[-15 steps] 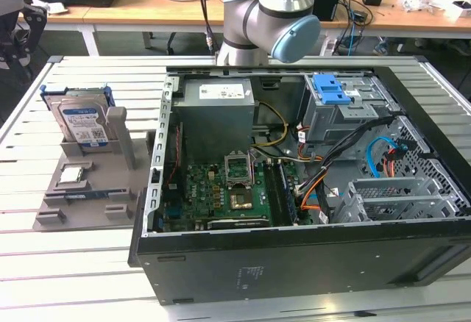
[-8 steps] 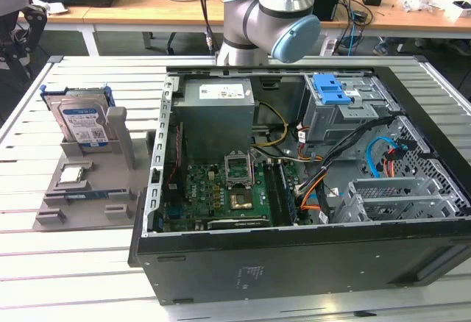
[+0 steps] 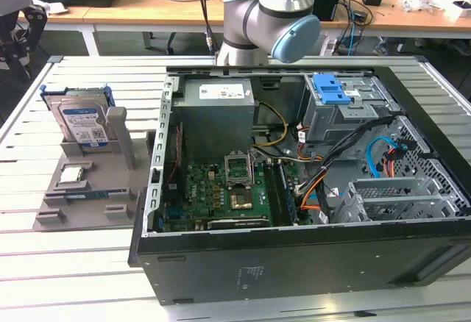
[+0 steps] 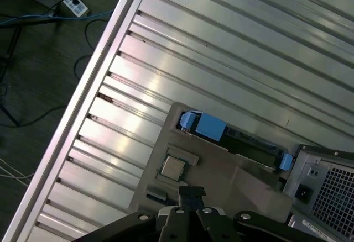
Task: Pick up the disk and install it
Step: 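Pick up the disk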
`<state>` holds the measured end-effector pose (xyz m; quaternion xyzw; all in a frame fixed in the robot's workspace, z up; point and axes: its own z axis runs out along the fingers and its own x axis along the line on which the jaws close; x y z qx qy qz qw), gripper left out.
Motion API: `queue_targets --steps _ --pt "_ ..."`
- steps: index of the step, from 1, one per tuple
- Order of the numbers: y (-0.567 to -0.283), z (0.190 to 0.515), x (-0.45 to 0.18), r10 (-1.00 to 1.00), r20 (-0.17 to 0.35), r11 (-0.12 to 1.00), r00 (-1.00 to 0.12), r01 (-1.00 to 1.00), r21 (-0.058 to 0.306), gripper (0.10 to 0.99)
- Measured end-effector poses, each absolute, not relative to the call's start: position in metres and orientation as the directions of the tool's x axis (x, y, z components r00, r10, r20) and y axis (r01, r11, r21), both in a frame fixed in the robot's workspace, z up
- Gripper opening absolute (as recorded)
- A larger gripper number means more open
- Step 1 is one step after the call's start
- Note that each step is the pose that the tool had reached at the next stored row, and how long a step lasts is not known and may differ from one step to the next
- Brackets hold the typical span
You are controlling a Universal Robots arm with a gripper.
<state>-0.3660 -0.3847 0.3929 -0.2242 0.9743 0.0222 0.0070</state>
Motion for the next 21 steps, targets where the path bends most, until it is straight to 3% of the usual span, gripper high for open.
queue_targets --steps 21 --pt "-0.3846 0.3929 -0.366 -0.637 -0.022 0.769 -0.77 -0.638 0.038 0.102"
